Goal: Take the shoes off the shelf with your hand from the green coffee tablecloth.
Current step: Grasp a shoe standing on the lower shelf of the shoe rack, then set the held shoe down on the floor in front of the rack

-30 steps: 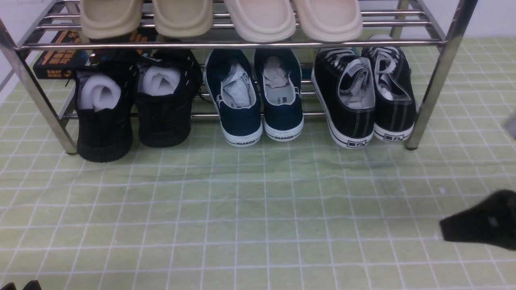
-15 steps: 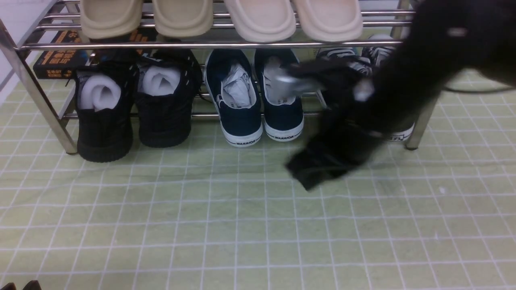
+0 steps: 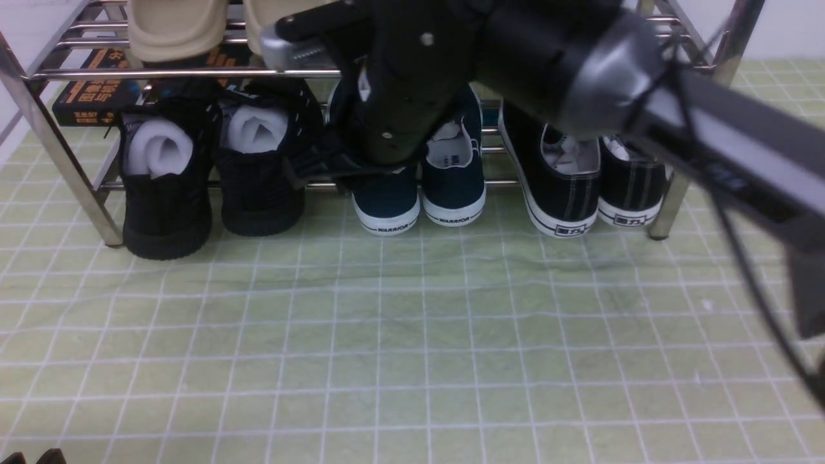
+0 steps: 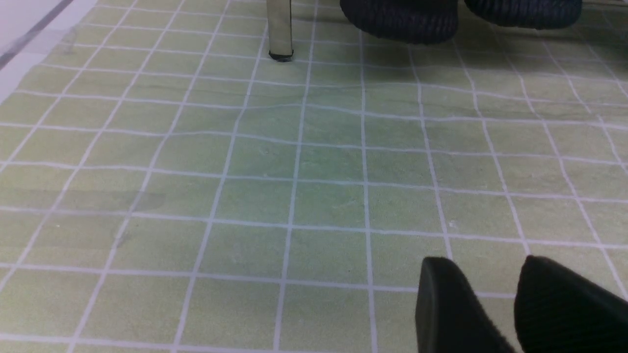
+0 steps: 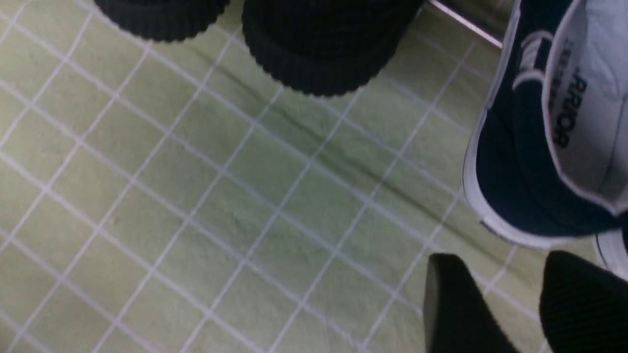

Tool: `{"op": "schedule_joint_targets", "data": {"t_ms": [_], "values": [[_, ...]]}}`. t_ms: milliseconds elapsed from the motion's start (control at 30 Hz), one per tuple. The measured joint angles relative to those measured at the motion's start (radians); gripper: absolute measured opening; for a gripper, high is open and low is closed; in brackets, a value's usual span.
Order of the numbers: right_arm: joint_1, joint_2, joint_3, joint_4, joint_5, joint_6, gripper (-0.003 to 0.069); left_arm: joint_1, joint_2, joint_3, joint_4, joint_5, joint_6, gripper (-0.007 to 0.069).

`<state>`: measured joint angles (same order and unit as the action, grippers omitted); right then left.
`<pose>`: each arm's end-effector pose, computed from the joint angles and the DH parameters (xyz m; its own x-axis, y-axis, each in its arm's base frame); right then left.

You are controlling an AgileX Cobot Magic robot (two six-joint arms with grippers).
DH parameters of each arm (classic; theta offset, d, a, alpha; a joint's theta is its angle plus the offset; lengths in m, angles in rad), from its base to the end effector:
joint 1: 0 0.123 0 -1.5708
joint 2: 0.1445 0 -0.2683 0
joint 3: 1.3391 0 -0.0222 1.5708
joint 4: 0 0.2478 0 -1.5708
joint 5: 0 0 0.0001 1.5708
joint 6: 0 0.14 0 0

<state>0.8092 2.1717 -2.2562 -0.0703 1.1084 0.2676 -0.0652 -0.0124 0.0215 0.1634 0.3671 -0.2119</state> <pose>0.3550 0.3595 0.2718 -0.7031 -0.3990 -0.5886 -0.5472 0.8322 0.0896 0.1138 0.0008 0.1605 -0.2802 -0.0409 -0.9591 -0.0075 0.9992 -0.0404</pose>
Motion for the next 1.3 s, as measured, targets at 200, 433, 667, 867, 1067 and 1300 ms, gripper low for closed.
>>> {"op": "schedule_joint_targets", "data": {"t_ms": [200, 433, 667, 867, 1067, 1300], "values": [[-0.006, 0.118, -0.078, -0.131, -0.083, 0.017, 0.0475, 0.0, 0.0, 0.0, 0.0, 0.0, 0.0, 0.0242], [-0.048, 0.185, -0.082, -0.161, -0.158, 0.052, 0.0484, 0.0, 0.0, 0.0, 0.0, 0.0, 0.0, 0.0242], [-0.069, 0.201, -0.082, -0.134, -0.182, 0.053, 0.0379, 0.0, 0.0, 0.0, 0.0, 0.0, 0.0, 0.0242], [-0.069, 0.201, -0.082, -0.073, -0.181, 0.053, 0.0077, 0.0, 0.0, 0.0, 0.0, 0.0, 0.0, 0.0242], [-0.07, 0.174, -0.082, -0.017, -0.117, 0.053, 0.0045, 0.0, 0.0, 0.0, 0.0, 0.0, 0.0, 0.0242], [-0.069, 0.029, -0.081, 0.121, 0.047, 0.019, 0.0045, 0.0, 0.0, 0.0, 0.0, 0.0, 0.0, 0.0242]]}}
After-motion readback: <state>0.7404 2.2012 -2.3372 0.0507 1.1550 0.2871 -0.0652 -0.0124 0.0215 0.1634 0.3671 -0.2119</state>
